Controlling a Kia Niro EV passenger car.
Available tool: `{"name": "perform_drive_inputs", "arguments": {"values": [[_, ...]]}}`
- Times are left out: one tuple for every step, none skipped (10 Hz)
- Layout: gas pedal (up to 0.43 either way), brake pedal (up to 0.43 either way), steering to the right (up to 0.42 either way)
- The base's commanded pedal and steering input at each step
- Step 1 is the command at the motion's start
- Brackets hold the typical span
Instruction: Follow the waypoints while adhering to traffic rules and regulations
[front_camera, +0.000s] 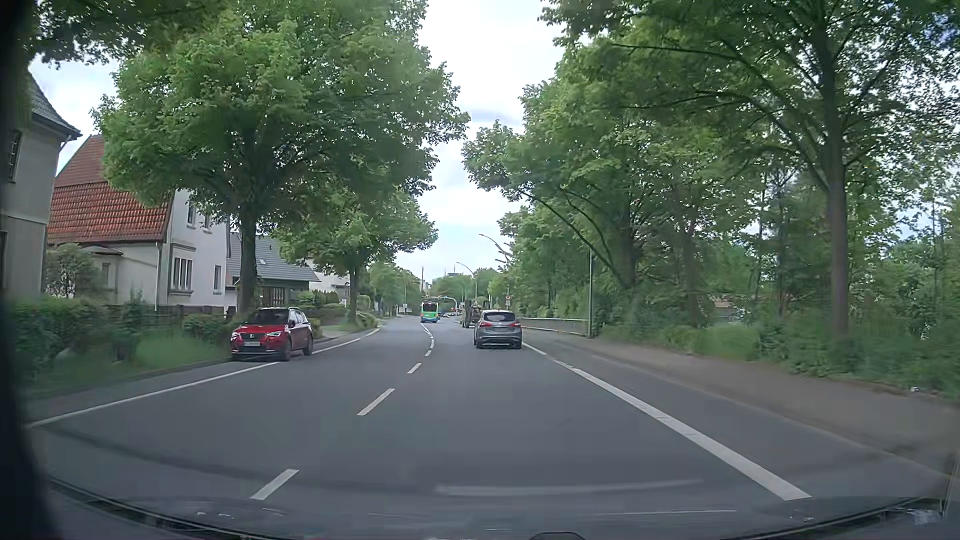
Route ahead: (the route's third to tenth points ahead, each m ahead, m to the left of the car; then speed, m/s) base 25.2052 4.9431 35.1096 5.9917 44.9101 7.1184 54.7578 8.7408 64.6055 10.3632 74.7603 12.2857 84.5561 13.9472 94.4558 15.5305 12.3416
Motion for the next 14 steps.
{"name": "perform_drive_inputs", "arguments": {"values": [[0.169, 0.0, -0.021], [0.169, 0.0, -0.021], [0.169, 0.0, -0.021], [0.169, 0.0, -0.021], [0.169, 0.0, -0.021], [0.169, 0.0, -0.021], [0.169, 0.0, -0.021], [0.169, 0.0, -0.02], [0.169, 0.0, -0.018], [0.169, 0.0, -0.017], [0.169, 0.0, -0.017], [0.169, 0.0, -0.016], [0.169, 0.0, -0.015], [0.169, 0.0, -0.016]]}}
